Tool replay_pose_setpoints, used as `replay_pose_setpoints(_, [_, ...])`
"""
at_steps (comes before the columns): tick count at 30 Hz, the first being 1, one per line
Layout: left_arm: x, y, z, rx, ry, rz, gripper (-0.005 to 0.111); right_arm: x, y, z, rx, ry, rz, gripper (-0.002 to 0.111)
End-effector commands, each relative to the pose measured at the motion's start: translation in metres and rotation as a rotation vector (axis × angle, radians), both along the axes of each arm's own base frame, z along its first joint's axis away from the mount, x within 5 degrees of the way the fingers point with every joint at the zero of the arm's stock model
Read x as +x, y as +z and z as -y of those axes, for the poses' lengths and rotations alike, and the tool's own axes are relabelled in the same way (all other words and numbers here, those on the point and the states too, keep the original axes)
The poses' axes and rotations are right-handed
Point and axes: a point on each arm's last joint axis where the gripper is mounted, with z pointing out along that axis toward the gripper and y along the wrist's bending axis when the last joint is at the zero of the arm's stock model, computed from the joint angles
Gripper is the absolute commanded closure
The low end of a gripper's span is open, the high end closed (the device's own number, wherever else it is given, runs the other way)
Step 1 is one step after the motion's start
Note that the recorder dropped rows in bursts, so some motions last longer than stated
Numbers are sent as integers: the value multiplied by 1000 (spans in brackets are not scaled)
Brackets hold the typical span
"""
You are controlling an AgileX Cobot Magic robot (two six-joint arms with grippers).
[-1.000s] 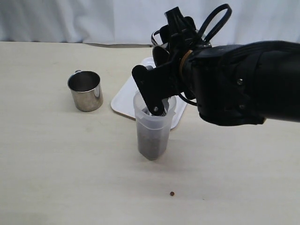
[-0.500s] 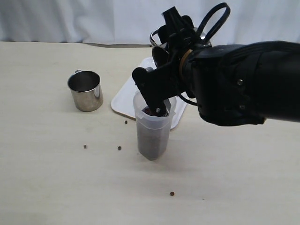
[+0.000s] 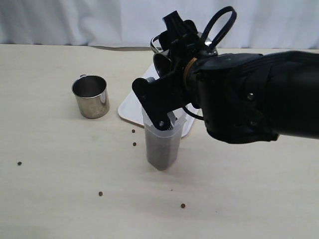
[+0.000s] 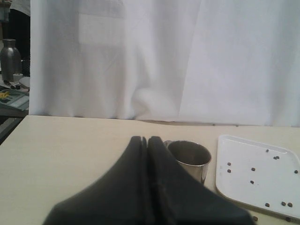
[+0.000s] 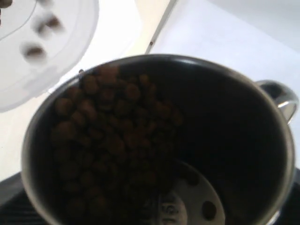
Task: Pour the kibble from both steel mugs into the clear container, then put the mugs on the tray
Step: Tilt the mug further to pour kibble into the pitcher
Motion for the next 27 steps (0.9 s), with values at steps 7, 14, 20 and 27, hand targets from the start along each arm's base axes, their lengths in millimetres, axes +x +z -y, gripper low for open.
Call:
replay_pose_setpoints(7, [0,1,0,-9,-5,14,107,0,3,-1,-79,37,35,103])
replay_pose_setpoints(14, [0,1,0,-9,-5,14,107,1,4,-1,-117,57,50,103])
replay_pose_setpoints(20, [0,1,0,-9,-5,14,107,2,6,-2,-151,82,85,103])
replay_pose_setpoints(27, [0,1,0,-9,-5,14,107,2,7,-2,-165,91,92,103])
